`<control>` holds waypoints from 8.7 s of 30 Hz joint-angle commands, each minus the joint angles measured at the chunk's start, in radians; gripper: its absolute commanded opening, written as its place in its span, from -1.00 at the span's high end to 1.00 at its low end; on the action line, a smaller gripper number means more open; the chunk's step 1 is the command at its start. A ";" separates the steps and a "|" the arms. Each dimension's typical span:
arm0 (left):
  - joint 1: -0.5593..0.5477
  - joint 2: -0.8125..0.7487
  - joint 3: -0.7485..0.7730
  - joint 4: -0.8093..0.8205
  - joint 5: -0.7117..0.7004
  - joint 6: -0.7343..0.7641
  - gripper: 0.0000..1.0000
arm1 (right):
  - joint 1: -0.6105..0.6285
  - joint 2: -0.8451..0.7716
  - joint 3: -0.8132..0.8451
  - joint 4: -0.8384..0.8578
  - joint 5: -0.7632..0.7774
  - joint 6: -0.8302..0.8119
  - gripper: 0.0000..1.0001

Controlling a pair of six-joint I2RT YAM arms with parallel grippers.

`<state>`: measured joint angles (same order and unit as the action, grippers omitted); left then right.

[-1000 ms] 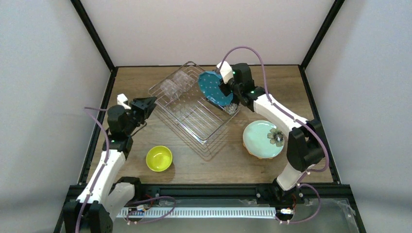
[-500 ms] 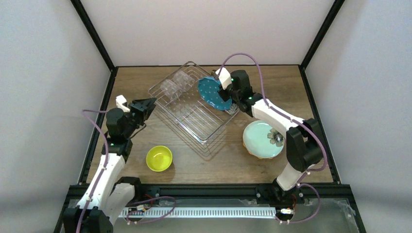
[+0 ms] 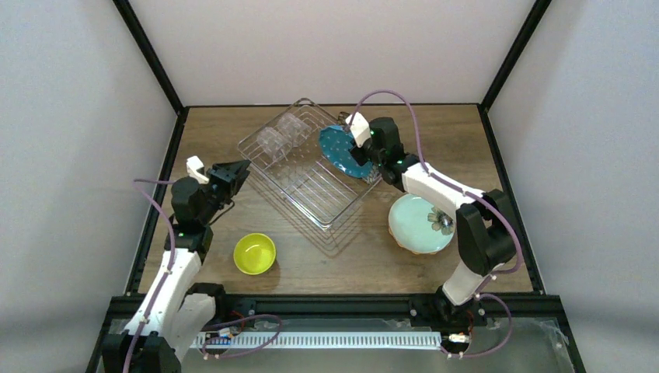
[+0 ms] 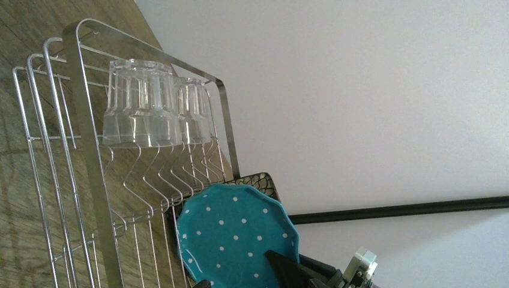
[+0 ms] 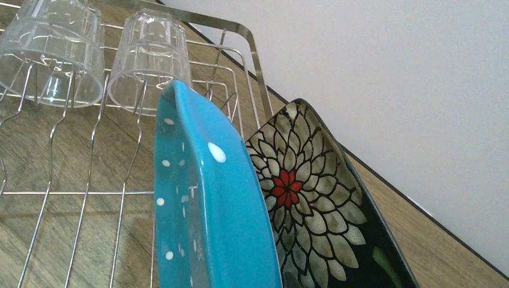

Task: Load the mixed dishes into the dish rack
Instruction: Insert the plate into the dish rack, then grab the plate from the plate.

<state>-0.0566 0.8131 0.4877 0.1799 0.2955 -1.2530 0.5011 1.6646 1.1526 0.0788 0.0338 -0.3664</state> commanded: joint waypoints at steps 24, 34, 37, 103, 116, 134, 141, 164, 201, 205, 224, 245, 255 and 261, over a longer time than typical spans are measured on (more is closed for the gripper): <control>0.000 0.012 -0.018 0.007 -0.030 0.052 -0.90 | 0.057 0.037 -0.075 0.148 0.076 0.059 0.99; 0.001 -0.007 -0.053 0.012 -0.036 0.084 -0.90 | 0.071 0.052 -0.131 0.203 0.114 0.091 0.99; 0.000 -0.020 -0.069 0.020 -0.039 0.089 -0.90 | 0.073 0.045 -0.159 0.229 0.131 0.099 0.99; -0.048 -0.126 0.117 -0.436 0.076 0.217 -0.88 | -0.028 -0.338 -0.039 -0.714 0.671 1.060 -0.61; -0.430 0.153 0.318 -0.502 -0.100 0.382 -0.88 | -0.399 -0.498 -0.276 -0.704 0.339 1.209 -0.60; -0.869 0.719 0.698 -0.538 -0.257 0.507 -0.89 | -0.685 -0.442 -0.400 -0.602 0.131 1.217 -0.61; -0.911 0.907 0.795 -0.526 -0.267 0.525 -0.89 | -0.724 -0.376 -0.403 -0.576 0.097 1.209 -0.61; -0.938 1.258 0.993 -0.364 -0.124 0.549 -0.89 | -0.806 -0.294 -0.439 -0.520 -0.032 1.173 -0.62; -0.921 1.203 0.910 -0.301 -0.195 0.500 -0.90 | -0.806 -0.277 -0.456 -0.520 -0.097 1.152 -0.65; -0.921 1.208 0.893 -0.300 -0.195 0.485 -0.90 | -0.806 -0.274 -0.456 -0.517 -0.100 1.145 -0.65; -0.929 1.298 0.882 -0.140 -0.128 0.396 -0.90 | -0.806 -0.275 -0.447 -0.528 -0.125 1.106 -0.65; -0.942 1.316 0.855 -0.007 -0.023 0.312 -0.88 | -0.806 -0.262 -0.473 -0.498 -0.152 1.100 -0.65; -0.953 1.321 0.829 0.078 0.048 0.279 -0.87 | -0.806 -0.267 -0.491 -0.487 -0.170 1.101 -0.66; -0.960 1.330 0.835 0.098 0.062 0.267 -0.88 | -0.806 -0.268 -0.496 -0.483 -0.182 1.099 -0.66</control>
<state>-0.9821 2.0991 1.3235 0.1856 0.2481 -0.9577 -0.3080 1.3895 0.6880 -0.3706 -0.1001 0.7353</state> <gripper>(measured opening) 0.940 0.828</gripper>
